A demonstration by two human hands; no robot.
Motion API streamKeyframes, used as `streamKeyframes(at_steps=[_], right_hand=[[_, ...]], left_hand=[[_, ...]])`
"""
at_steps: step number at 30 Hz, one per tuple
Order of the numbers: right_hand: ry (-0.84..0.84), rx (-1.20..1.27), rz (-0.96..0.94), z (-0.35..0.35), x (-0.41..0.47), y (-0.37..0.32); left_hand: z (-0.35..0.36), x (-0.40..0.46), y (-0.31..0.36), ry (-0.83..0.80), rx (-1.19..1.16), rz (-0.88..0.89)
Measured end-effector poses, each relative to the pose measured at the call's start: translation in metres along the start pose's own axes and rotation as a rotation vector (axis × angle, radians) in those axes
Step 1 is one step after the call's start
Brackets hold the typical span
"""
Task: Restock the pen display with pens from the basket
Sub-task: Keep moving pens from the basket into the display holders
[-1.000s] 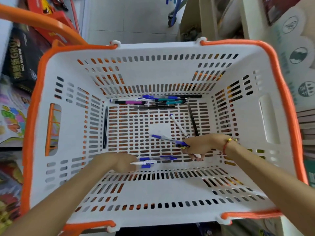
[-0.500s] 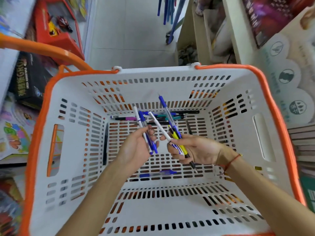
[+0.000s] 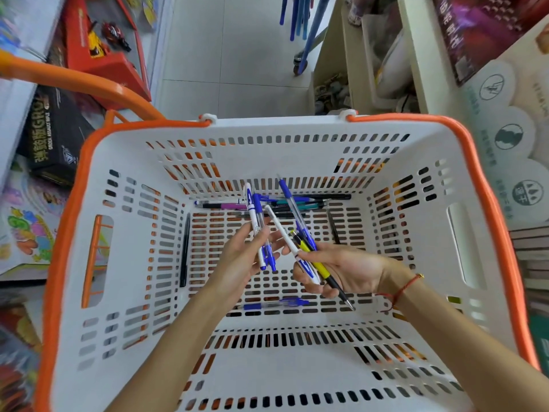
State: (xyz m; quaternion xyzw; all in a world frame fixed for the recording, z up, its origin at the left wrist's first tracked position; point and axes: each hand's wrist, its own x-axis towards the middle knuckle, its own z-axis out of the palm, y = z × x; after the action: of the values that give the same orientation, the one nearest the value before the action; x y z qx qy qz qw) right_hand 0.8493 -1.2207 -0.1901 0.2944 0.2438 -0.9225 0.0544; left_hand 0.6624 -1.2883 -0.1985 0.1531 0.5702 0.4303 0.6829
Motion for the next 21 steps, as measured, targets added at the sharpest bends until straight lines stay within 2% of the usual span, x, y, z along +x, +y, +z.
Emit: streamKeyframes(at_steps=[5,9,21], right_hand=[[-0.026,0.042,0.030,0.003,0.006,0.006],[-0.020,0.052,0.046,0.005,0.008,0.005],[0.026,-0.186,0.264,0.007,0.005,0.000]], left_hand=[[0.004,0.003,-0.003,0.043,0.098,0.016],[0.005,0.005,-0.003,0.049,0.064,0.003],[0.010,0.008,-0.017,-0.017,0.148,-0.096]])
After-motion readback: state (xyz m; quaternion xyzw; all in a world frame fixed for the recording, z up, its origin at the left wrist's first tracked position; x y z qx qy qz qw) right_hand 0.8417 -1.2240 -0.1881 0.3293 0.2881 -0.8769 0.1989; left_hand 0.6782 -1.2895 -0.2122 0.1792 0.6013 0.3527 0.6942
